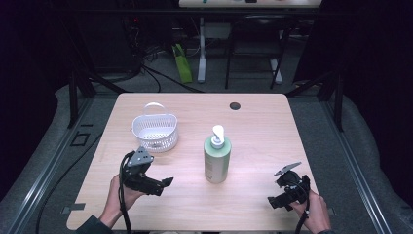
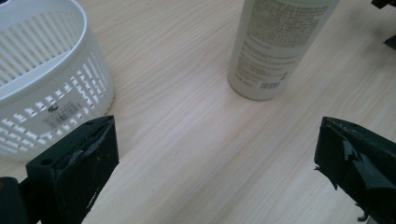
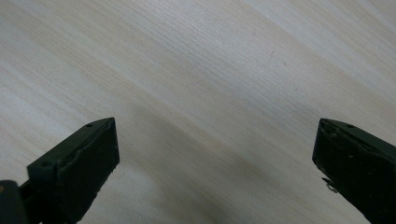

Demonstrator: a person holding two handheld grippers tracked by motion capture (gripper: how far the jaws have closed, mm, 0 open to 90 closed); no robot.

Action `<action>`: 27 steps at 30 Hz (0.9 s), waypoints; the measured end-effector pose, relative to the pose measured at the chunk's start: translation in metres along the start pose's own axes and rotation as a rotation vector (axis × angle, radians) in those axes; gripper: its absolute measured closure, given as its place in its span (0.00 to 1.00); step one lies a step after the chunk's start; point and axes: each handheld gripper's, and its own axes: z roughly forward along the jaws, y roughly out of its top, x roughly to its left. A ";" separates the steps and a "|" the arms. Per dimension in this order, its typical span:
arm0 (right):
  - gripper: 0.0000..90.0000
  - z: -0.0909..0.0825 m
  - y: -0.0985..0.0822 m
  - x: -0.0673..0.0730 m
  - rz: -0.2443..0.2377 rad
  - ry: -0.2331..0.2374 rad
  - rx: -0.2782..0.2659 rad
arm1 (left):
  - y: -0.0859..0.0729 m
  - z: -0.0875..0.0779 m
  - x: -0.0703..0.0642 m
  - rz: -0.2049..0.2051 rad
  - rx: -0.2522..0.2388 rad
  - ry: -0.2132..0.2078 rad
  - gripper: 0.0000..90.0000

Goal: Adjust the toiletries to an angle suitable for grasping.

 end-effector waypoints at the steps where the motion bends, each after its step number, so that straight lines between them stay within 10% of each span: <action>1: 0.00 0.000 0.000 0.000 -0.001 -0.001 0.000 | 0.005 0.003 -0.003 0.011 -0.008 -0.010 0.00; 27: 0.00 0.000 -0.001 -0.001 0.004 0.004 0.005 | 0.065 0.047 -0.032 0.100 -0.093 -0.098 0.00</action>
